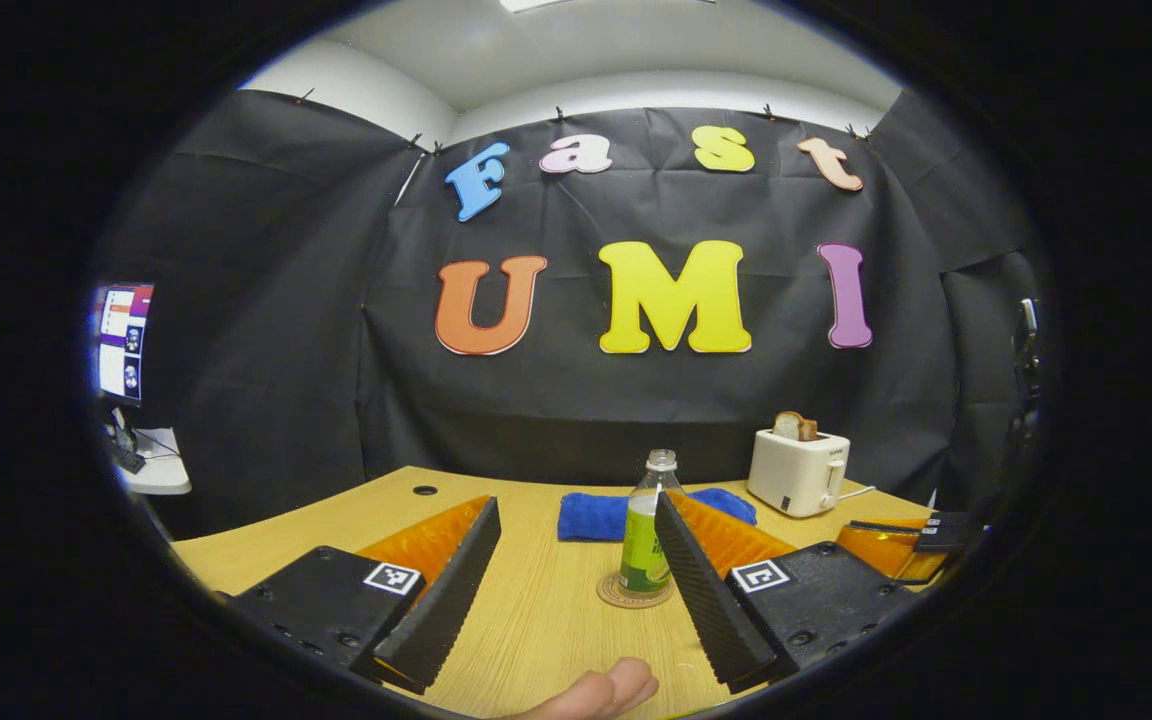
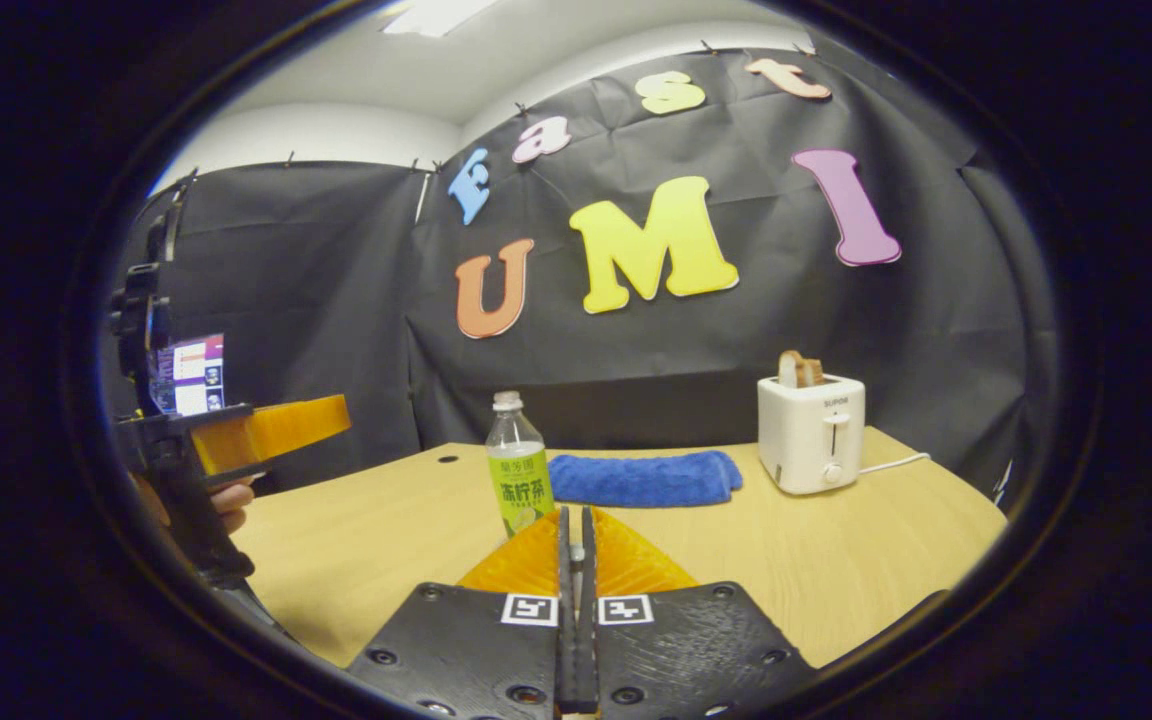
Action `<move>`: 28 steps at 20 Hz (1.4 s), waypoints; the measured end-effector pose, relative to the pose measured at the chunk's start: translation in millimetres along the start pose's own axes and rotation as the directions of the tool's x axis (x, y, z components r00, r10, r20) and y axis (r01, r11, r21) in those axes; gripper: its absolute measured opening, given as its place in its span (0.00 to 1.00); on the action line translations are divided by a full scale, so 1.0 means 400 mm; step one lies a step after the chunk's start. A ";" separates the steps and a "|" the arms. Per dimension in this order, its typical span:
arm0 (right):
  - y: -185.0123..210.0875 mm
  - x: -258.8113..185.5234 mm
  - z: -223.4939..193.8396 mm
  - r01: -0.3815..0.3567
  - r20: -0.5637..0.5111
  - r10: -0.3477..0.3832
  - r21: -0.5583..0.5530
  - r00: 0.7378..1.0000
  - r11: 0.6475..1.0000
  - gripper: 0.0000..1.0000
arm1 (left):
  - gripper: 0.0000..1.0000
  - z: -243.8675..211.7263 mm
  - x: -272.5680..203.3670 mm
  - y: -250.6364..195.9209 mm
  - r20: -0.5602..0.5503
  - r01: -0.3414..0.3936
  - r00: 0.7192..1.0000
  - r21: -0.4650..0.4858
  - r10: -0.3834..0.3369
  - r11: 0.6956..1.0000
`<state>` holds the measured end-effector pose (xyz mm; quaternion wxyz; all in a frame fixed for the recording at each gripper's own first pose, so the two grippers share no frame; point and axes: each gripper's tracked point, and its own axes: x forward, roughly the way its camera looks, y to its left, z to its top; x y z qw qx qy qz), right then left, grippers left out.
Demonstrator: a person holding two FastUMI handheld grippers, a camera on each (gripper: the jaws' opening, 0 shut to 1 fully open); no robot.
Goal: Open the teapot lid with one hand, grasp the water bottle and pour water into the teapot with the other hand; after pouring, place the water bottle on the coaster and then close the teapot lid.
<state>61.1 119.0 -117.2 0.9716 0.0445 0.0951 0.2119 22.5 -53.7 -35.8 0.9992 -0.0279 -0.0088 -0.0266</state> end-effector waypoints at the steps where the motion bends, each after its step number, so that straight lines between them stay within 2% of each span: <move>1: 0.015 0.011 -0.010 -0.005 -0.006 0.005 0.005 1.000 1.000 0.00 | 0.96 -0.007 -0.008 0.001 -0.010 0.010 1.000 0.007 -0.010 1.000; 4: 0.048 0.038 -0.035 -0.011 -0.017 0.012 0.012 1.000 1.000 0.00 | 0.96 0.022 -0.018 0.031 0.014 -0.001 1.000 0.040 0.000 0.999; 6: 0.068 0.052 -0.054 -0.022 -0.019 0.022 0.002 1.000 1.000 0.00 | 0.96 0.018 -0.018 0.034 0.008 0.015 1.000 0.020 -0.015 1.000; 10: 0.072 0.077 -0.101 -0.017 -0.038 0.017 -0.005 0.999 1.000 0.00 | 0.97 0.012 -0.015 0.072 -0.010 -0.002 1.000 -0.008 0.002 1.000; 13: 0.052 0.097 -0.189 0.004 -0.127 -0.004 -0.003 0.992 1.000 0.00 | 0.96 0.011 -0.012 0.077 -0.011 0.005 1.000 -0.023 -0.005 1.000; 14: 0.054 0.088 -0.177 0.008 -0.099 -0.008 -0.003 0.995 1.000 0.00 | 0.96 0.007 -0.013 0.075 -0.012 0.008 1.000 -0.022 -0.008 1.000; 19: 0.050 0.098 -0.174 0.025 -0.114 -0.029 -0.034 0.993 0.999 0.01 | 0.97 -0.001 -0.009 0.054 -0.023 0.039 0.999 0.006 -0.039 0.999; 21: 0.048 0.097 -0.166 0.038 -0.117 -0.043 -0.045 0.992 0.998 0.06 | 0.97 -0.008 -0.011 0.051 -0.031 0.045 0.999 0.029 -0.044 0.999; 22: 0.042 0.091 -0.152 0.052 -0.109 -0.056 -0.044 0.992 0.998 0.23 | 0.96 -0.014 -0.009 0.051 -0.036 0.044 0.998 0.037 -0.043 0.998; 24: 0.042 0.082 -0.117 0.069 -0.095 -0.071 -0.026 0.993 0.997 0.43 | 0.97 -0.023 -0.008 0.049 -0.060 0.044 0.997 0.037 -0.042 0.998; 26: 0.048 0.061 -0.074 0.071 -0.078 -0.071 -0.007 0.994 0.997 0.58 | 0.97 -0.037 -0.004 0.046 -0.089 0.040 0.995 0.040 -0.037 0.998; 28: 0.044 0.028 -0.015 0.089 -0.046 -0.089 -0.003 0.995 0.996 0.67 | 0.97 -0.029 0.002 0.048 -0.110 0.038 0.993 0.051 -0.032 0.998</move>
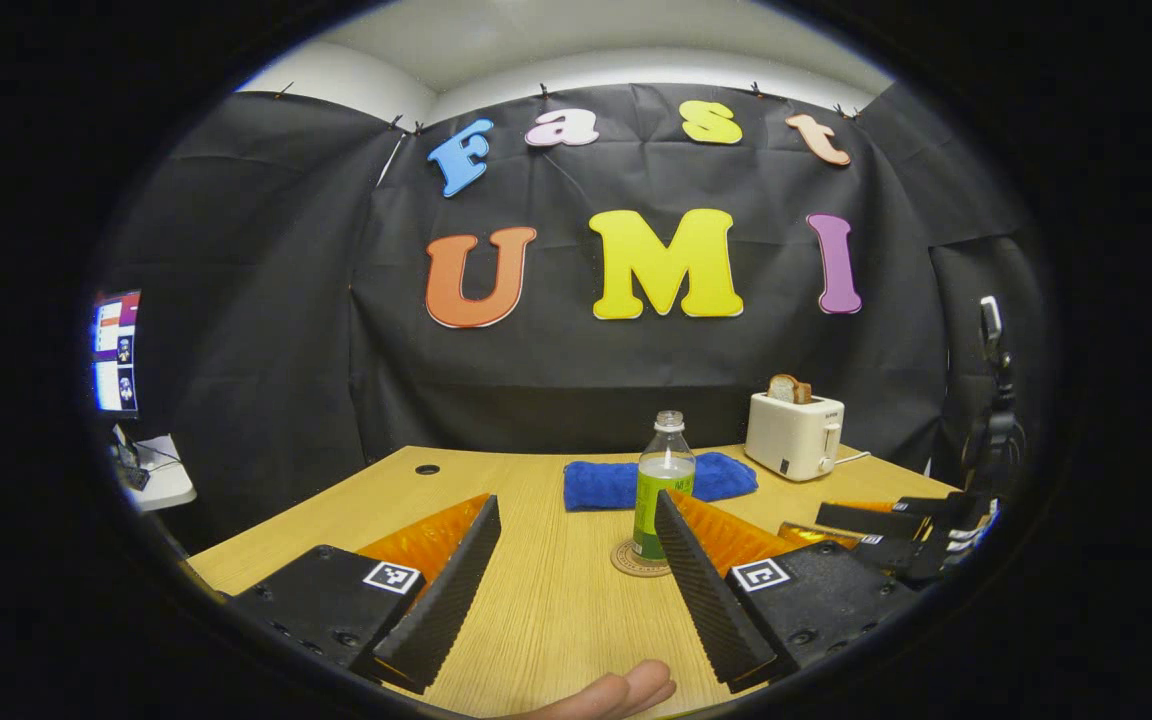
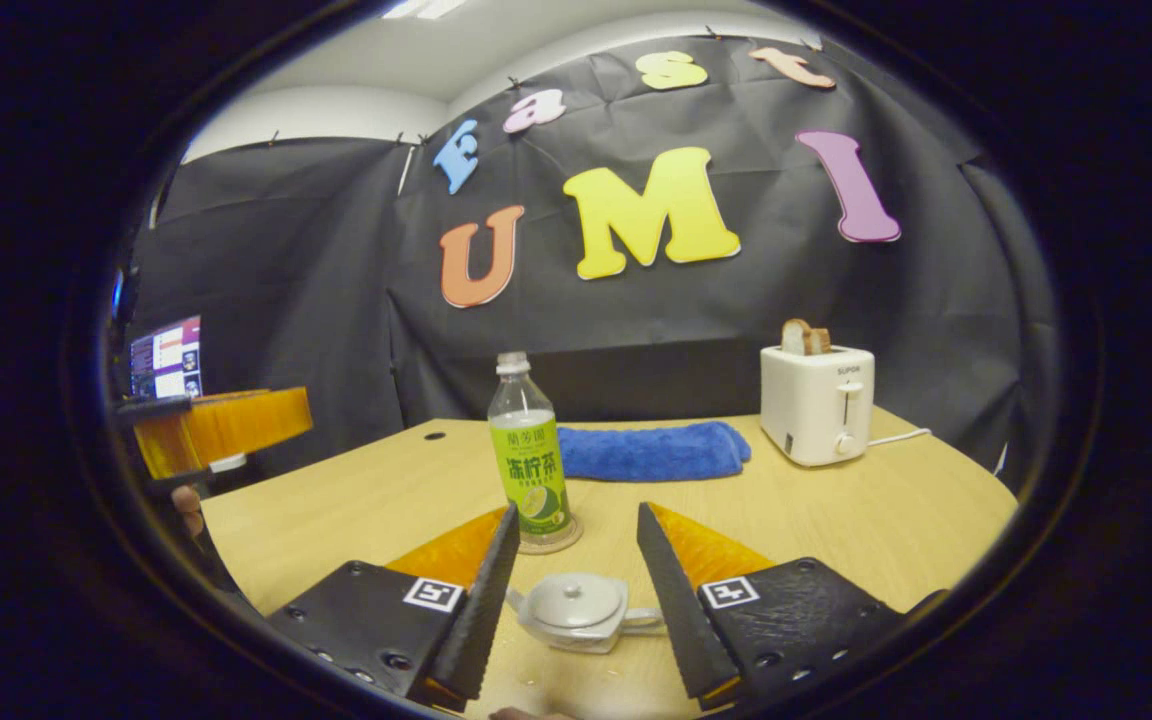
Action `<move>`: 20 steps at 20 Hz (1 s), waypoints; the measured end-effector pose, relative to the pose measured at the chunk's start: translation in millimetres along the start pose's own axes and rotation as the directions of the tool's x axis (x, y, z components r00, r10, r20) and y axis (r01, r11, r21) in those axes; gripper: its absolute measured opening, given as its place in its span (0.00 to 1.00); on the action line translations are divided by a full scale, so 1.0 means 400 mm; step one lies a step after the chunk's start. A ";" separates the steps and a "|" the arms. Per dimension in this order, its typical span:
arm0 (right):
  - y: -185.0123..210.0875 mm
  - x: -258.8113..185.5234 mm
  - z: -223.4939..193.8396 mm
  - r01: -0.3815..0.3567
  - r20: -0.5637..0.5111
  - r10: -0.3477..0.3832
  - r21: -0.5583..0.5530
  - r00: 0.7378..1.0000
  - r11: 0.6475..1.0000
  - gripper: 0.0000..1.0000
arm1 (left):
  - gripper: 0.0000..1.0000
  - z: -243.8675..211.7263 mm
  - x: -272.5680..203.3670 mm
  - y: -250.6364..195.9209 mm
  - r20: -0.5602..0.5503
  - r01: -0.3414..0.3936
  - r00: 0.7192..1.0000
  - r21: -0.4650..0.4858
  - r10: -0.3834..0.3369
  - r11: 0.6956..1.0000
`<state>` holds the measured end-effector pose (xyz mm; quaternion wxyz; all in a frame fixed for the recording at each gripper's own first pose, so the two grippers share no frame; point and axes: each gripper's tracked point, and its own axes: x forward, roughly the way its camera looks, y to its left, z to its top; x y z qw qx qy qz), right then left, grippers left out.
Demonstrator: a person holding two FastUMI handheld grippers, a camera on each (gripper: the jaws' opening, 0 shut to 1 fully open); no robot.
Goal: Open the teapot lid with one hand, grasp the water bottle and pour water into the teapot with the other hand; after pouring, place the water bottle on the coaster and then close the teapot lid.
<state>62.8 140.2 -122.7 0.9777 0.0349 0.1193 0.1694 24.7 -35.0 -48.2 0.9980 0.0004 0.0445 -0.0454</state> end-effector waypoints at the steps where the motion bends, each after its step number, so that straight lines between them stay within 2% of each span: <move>1: 0.004 -0.018 0.031 -0.003 0.017 0.003 -0.006 1.000 1.000 0.70 | 0.97 0.004 -0.005 0.000 -0.001 0.000 1.000 0.008 0.000 1.000; 2: 0.002 -0.039 0.060 0.002 0.030 -0.002 -0.019 1.000 1.000 0.84 | 0.97 0.015 -0.010 -0.004 0.004 0.001 1.000 0.016 -0.001 1.000; 4: -0.027 -0.088 0.125 0.044 0.060 -0.041 -0.048 0.997 0.998 0.96 | 0.97 0.035 -0.020 -0.017 0.019 0.013 1.000 0.025 -0.013 1.000; 7: -0.055 -0.175 0.204 0.083 0.101 -0.074 -0.083 0.992 0.993 0.95 | 0.97 0.065 -0.047 -0.040 0.037 0.031 0.999 0.029 -0.032 0.999; 8: -0.068 -0.204 0.225 0.096 0.110 -0.086 -0.095 0.990 0.991 0.92 | 0.97 0.066 -0.057 -0.043 0.036 0.032 0.999 0.028 -0.033 0.999; 10: -0.095 -0.256 0.252 0.129 0.127 -0.113 -0.127 0.985 0.983 0.96 | 0.97 0.077 -0.072 -0.044 0.036 0.026 0.999 0.040 -0.027 0.999; 13: -0.117 -0.313 0.260 0.143 0.144 -0.121 -0.157 0.982 0.977 0.96 | 0.97 0.097 -0.079 -0.036 0.067 0.001 0.998 0.036 -0.004 0.999; 15: -0.139 -0.327 0.258 0.153 0.148 -0.132 -0.138 0.980 0.979 0.95 | 0.97 0.085 -0.071 -0.049 0.070 0.010 0.997 0.025 -0.012 1.000; 18: -0.147 -0.323 0.239 0.115 0.137 -0.101 -0.104 0.985 0.988 0.94 | 0.97 0.069 -0.063 -0.064 0.060 0.016 0.998 0.010 -0.016 1.000; 20: -0.129 -0.316 0.229 0.041 0.123 -0.033 -0.063 0.992 0.997 0.95 | 0.97 0.061 -0.051 -0.077 0.060 0.017 0.998 0.014 -0.018 1.000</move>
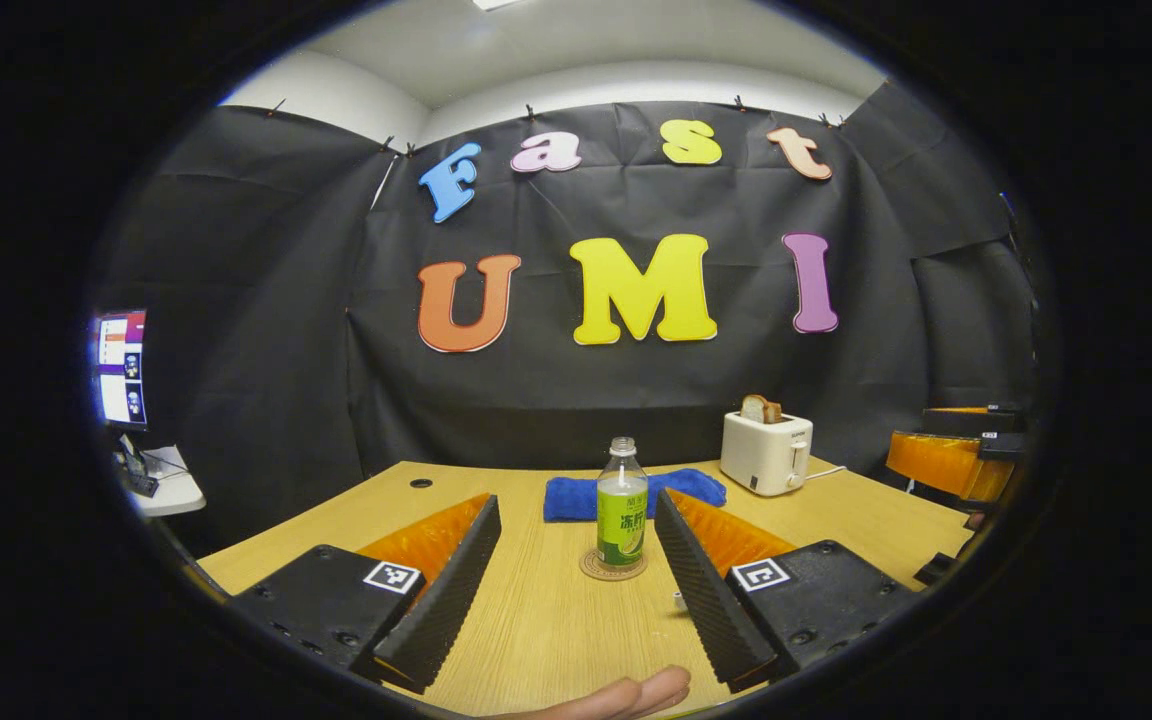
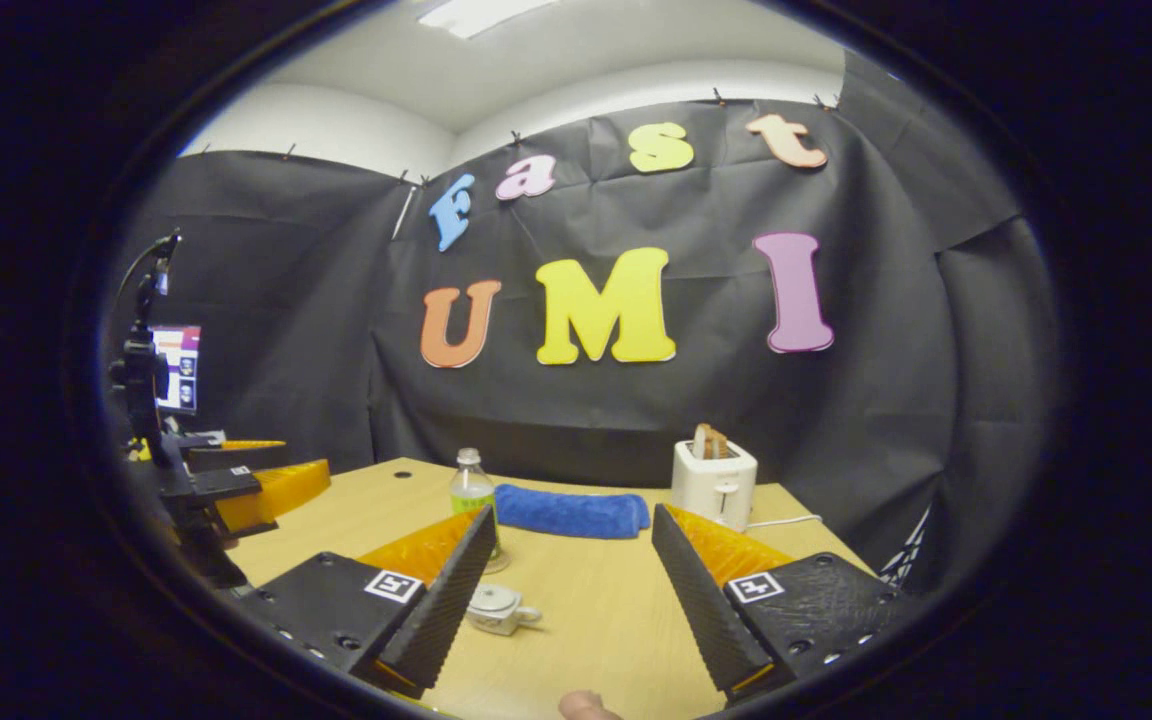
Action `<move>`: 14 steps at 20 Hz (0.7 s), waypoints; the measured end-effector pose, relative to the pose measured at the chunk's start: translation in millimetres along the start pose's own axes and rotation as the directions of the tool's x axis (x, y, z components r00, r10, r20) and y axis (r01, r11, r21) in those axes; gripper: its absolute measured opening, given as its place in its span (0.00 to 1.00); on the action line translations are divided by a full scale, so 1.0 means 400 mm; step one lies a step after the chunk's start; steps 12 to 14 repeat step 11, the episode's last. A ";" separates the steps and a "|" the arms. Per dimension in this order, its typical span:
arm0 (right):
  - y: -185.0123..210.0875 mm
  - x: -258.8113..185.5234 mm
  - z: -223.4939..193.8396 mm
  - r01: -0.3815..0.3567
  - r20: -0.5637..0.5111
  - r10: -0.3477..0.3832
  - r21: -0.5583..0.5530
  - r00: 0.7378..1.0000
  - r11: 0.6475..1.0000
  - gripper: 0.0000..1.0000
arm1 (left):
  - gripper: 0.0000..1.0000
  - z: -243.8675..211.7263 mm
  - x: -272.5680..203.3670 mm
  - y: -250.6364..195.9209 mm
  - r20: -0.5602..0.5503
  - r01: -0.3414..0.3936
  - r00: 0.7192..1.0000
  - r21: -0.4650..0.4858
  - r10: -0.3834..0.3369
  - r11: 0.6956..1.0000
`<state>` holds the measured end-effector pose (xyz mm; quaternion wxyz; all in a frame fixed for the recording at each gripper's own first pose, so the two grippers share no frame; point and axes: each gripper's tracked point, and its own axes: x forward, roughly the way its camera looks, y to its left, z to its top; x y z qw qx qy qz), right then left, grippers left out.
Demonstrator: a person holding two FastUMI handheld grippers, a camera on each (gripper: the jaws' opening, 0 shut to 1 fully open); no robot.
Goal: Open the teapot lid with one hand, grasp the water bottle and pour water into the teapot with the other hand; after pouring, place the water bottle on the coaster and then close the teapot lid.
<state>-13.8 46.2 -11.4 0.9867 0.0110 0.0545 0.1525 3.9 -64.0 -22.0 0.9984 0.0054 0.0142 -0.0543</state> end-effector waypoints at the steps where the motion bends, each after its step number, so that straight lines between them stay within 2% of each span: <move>1: 0.003 0.003 -0.008 -0.028 -0.009 0.028 0.031 1.000 0.999 0.95 | 0.97 -0.008 0.007 -0.004 -0.004 -0.004 1.000 0.014 0.004 1.000; 4: -0.028 0.009 -0.018 -0.030 -0.012 0.031 0.044 0.999 0.999 0.96 | 0.97 -0.030 0.024 0.002 -0.014 -0.036 0.999 0.060 0.037 0.998; 8: -0.044 -0.001 0.000 -0.012 0.021 0.011 0.046 1.000 0.999 0.96 | 0.97 -0.047 0.033 -0.009 -0.028 -0.037 0.999 0.069 0.039 0.997; 9: -0.048 -0.002 -0.002 -0.003 0.021 0.002 0.039 1.000 0.999 0.99 | 0.96 -0.049 0.033 -0.013 -0.029 -0.030 0.999 0.069 0.032 0.997; 10: -0.050 -0.002 -0.003 0.003 0.022 -0.003 0.029 1.000 1.000 0.95 | 0.96 -0.049 0.030 -0.016 -0.029 -0.027 0.999 0.069 0.029 0.997; 14: -0.049 0.000 -0.006 0.008 0.018 -0.008 0.019 1.000 1.000 0.95 | 0.96 -0.048 0.029 -0.013 -0.028 -0.029 0.999 0.072 0.032 0.997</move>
